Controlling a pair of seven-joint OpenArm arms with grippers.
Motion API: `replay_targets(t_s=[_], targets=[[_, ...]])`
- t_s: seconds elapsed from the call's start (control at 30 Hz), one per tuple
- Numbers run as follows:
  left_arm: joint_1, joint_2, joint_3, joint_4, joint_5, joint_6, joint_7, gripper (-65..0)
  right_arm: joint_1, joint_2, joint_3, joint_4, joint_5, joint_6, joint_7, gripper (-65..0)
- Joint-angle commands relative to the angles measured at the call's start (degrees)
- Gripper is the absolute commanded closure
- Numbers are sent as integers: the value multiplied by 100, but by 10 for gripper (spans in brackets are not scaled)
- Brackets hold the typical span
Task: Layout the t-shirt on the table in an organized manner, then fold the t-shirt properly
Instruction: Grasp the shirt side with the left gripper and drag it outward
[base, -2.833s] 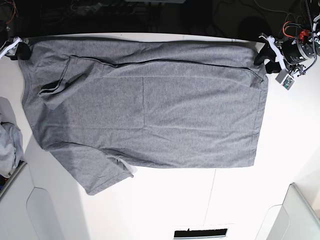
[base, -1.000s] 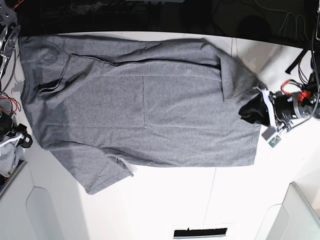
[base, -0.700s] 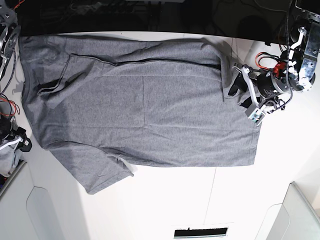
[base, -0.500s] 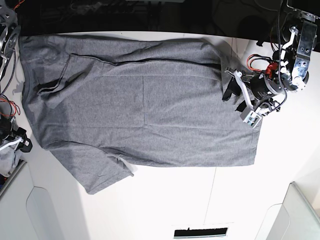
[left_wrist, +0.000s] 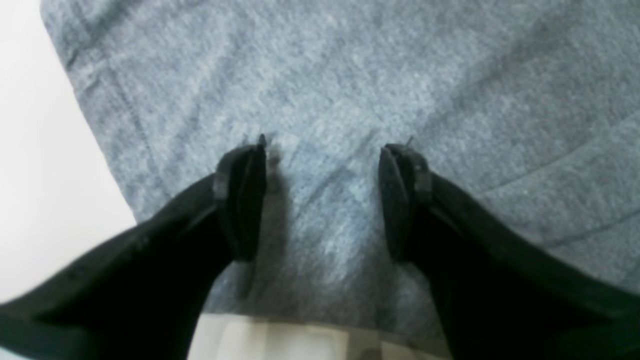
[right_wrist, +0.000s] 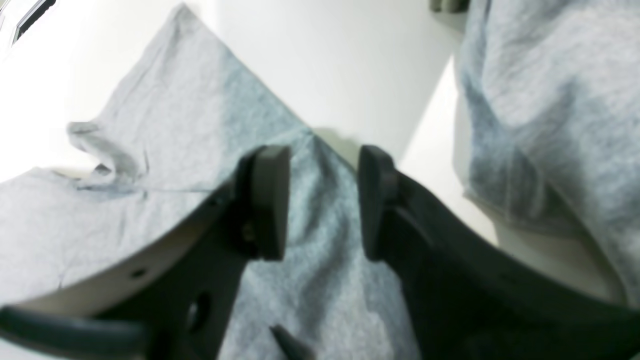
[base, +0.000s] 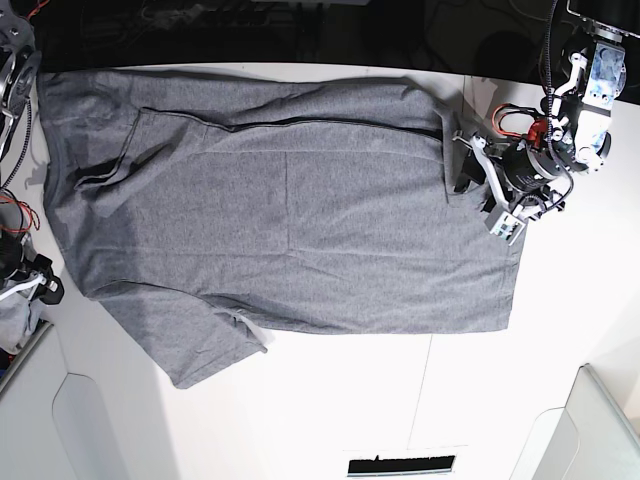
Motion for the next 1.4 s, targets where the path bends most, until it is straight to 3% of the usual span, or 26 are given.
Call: replay_targets(t_s=[0.0, 0.07, 0.17, 0.23, 0.37, 0.5, 0.67, 0.73, 1.3, 1.37], targets=[[-48, -66, -37, 70, -31, 0, -168, -373, 149, 125, 22, 109, 94, 31, 109, -232], [-48, -66, -37, 70, -28, 0, -256, -326, 149, 125, 22, 109, 94, 31, 107, -232], [-48, -66, -37, 70, 72, -2, -299, -124, 149, 122, 22, 109, 96, 31, 109, -232], [-48, -66, -37, 70, 118, -2, -295, -66, 146, 122, 22, 109, 94, 31, 109, -232], [-46, -66, -37, 70, 140, -24, -295, -65, 149, 122, 22, 109, 96, 31, 109, -232], [-44, -68, -37, 70, 136, -417, -295, -86, 149, 122, 22, 109, 96, 31, 109, -232], [-48, -68, -37, 70, 4, -407, -297, -292, 149, 122, 22, 109, 140, 31, 109, -232], [-48, -66, -37, 70, 2, -407, -299, -334, 146, 122, 22, 109, 140, 31, 109, -232], [-48, -66, 20, -332, 271, -409, -638, -329, 149, 120, 22, 109, 162, 31, 111, -232], [-48, -68, 20, -332, 271, -409, -636, -250, 149, 122, 22, 109, 162, 31, 109, -232]])
